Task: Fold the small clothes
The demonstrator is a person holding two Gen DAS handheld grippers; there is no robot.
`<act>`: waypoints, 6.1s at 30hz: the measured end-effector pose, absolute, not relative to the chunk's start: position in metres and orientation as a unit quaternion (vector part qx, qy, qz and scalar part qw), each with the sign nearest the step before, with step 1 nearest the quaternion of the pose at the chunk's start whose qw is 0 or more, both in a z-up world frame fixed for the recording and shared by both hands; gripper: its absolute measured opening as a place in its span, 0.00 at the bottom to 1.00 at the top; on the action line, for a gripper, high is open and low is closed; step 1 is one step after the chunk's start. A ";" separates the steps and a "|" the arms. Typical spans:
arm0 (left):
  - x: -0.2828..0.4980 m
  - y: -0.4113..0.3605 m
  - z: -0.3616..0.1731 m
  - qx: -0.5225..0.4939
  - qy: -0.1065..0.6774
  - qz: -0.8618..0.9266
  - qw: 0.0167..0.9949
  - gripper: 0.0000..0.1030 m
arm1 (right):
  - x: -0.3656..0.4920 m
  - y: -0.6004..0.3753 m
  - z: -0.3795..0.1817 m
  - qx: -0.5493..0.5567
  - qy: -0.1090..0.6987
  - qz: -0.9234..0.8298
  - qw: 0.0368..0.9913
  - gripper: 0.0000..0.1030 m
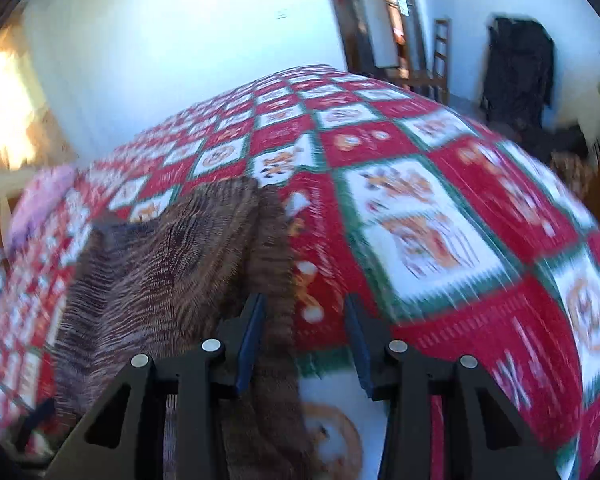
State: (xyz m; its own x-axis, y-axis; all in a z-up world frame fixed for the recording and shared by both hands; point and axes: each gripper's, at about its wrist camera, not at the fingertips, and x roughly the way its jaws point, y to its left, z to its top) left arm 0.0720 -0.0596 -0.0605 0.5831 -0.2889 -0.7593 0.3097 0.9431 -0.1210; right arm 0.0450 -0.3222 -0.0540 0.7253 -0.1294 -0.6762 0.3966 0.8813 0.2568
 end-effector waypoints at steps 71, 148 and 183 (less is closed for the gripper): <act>0.161 -0.086 -0.062 -0.072 0.418 -0.230 0.876 0.55 | 0.082 -0.310 -0.069 0.233 0.373 0.082 0.894 0.36; 0.008 -0.009 0.018 -0.042 0.391 -0.222 0.892 0.29 | -0.114 -0.148 0.043 0.159 0.256 0.009 0.954 0.22; 0.025 0.128 0.021 -0.111 0.379 -0.118 0.911 0.29 | -0.058 -0.019 0.045 0.117 0.276 0.139 0.944 0.22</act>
State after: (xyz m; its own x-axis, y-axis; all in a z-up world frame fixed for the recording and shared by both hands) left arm 0.0250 0.1276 0.0209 0.6854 -0.2991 -0.6638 0.1317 0.9476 -0.2910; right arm -0.0583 -0.0195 0.0451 0.8091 0.3280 -0.4876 -0.1985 0.9335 0.2985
